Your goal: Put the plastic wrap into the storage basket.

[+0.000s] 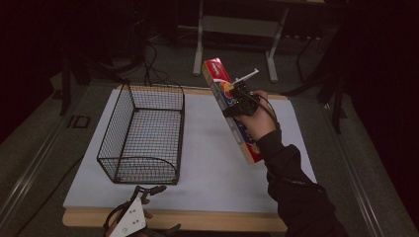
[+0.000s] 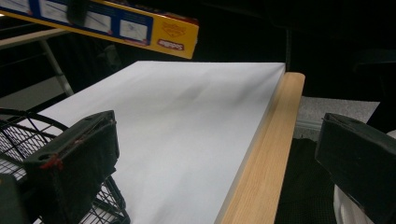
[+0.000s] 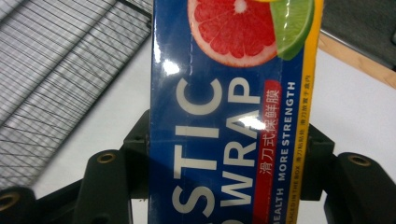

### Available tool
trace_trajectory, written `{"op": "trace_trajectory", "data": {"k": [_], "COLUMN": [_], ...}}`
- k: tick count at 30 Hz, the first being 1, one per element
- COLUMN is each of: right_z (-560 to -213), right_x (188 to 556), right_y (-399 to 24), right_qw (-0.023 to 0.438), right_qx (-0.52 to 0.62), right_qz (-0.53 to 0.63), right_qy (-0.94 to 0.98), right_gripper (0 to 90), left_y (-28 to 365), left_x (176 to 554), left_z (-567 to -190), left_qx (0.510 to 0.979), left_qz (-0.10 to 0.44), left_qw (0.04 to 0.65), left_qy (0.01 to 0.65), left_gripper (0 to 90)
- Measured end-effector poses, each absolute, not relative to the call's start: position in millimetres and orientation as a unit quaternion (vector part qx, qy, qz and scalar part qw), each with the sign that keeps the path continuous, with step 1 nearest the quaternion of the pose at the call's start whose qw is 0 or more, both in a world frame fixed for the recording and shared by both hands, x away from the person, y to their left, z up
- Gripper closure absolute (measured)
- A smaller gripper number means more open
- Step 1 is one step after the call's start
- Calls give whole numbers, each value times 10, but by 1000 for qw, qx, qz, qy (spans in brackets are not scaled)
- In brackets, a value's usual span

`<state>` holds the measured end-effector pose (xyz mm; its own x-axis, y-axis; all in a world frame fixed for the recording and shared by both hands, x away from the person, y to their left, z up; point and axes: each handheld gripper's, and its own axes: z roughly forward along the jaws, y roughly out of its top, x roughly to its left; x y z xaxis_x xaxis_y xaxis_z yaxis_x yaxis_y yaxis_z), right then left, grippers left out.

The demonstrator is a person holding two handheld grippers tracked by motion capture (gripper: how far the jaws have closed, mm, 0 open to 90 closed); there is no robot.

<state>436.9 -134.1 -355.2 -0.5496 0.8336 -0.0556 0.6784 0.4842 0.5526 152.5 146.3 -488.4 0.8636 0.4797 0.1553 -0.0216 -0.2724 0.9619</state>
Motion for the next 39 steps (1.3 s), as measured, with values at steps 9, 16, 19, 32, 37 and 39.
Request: {"op": "trace_trajectory", "data": {"k": [9, 16, 19, 32, 37, 39], "right_z": [-3437, -3429, -3419, -3382, -3377, -3375], "right_x": [4346, 4331, 4321, 4254, 4229, 4220], "right_y": [-1037, -851, -769, -411, -269, -212], "right_qw": [167, 170, 169, 171, 166, 167], "right_qx": [428, 421, 419, 395, 388, 386], "right_qz": [259, 265, 269, 272, 278, 281], "right_qy": [849, 851, 850, 860, 863, 863], "right_gripper": [395, 395, 395, 395, 394, 395], "left_y": [1467, 1471, 1473, 1474, 1475, 1477], "left_x": [1519, 1516, 1515, 1510, 1503, 1500], "left_z": [-4882, -4880, -4880, -4879, -4876, -4875], "left_qx": [768, 768, 767, 768, 767, 767], "left_qz": [214, 214, 214, 214, 215, 215], "left_qw": [585, 586, 586, 586, 587, 587], "left_qy": [148, 147, 147, 146, 145, 144], "left_gripper": [1, 1, 1, 1, 1, 1]}}
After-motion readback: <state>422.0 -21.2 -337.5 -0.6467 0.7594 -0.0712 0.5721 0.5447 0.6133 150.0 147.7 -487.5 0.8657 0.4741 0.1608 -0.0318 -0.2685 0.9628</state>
